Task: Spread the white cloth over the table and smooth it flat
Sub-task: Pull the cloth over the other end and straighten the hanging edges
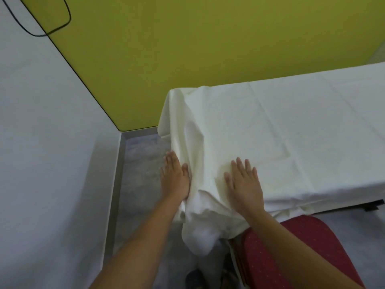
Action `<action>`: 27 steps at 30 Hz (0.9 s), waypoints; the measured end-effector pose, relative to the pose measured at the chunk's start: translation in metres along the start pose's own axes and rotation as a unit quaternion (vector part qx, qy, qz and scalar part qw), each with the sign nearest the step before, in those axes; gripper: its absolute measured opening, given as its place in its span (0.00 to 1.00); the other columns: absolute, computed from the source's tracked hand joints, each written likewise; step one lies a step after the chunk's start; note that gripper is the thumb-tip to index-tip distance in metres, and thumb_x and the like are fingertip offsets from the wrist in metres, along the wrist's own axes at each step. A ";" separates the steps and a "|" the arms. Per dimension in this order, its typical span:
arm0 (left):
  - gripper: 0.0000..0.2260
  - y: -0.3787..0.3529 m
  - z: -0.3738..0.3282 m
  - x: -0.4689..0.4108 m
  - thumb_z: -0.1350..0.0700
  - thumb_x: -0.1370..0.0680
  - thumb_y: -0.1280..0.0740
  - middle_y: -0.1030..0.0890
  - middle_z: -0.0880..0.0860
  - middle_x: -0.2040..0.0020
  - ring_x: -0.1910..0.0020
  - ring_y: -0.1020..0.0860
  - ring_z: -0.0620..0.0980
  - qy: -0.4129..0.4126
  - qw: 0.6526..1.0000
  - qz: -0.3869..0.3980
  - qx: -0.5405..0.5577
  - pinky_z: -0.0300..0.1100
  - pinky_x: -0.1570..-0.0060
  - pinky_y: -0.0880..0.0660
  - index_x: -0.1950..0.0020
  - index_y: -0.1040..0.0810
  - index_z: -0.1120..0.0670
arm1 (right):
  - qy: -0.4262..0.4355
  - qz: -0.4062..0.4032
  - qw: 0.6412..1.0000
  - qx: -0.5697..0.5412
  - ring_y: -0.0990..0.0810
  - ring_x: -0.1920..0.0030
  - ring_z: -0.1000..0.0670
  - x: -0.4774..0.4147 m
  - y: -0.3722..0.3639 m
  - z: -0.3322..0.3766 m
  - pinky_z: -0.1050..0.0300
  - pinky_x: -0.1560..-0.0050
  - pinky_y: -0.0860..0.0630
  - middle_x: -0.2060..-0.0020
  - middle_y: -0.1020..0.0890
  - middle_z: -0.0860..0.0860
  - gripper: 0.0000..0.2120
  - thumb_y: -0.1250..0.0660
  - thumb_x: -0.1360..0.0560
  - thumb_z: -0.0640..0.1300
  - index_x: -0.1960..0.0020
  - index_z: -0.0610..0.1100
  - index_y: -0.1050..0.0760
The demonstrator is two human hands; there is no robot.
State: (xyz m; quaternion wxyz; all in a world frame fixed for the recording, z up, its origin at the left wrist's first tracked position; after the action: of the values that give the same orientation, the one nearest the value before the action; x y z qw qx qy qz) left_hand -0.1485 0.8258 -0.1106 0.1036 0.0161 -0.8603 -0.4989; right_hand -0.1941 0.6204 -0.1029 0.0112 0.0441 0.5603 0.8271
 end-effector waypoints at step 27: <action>0.19 0.058 0.054 -0.018 0.51 0.17 0.46 0.28 0.60 0.31 0.33 0.30 0.59 0.029 0.997 -0.053 -0.051 0.51 0.33 0.37 0.29 0.31 0.59 | -0.003 0.042 0.998 0.056 0.63 0.24 0.50 -0.022 -0.015 -0.017 0.49 0.24 0.64 0.23 0.59 0.49 0.32 0.66 0.22 0.60 0.23 0.44 0.62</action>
State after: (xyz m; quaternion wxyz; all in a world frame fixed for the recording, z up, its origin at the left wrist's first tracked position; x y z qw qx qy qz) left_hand -0.1373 0.9036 -0.0897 0.1028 0.0711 -0.8281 -0.5465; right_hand -0.1738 0.6091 -0.1241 -0.0238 0.0708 0.6034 0.7940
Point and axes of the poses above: each hand's wrist, its own x-axis away from the middle knuckle, its own y-axis out of the back of the hand, z = x × y, the point moved 7 cm from there along -x, towards the middle knuckle
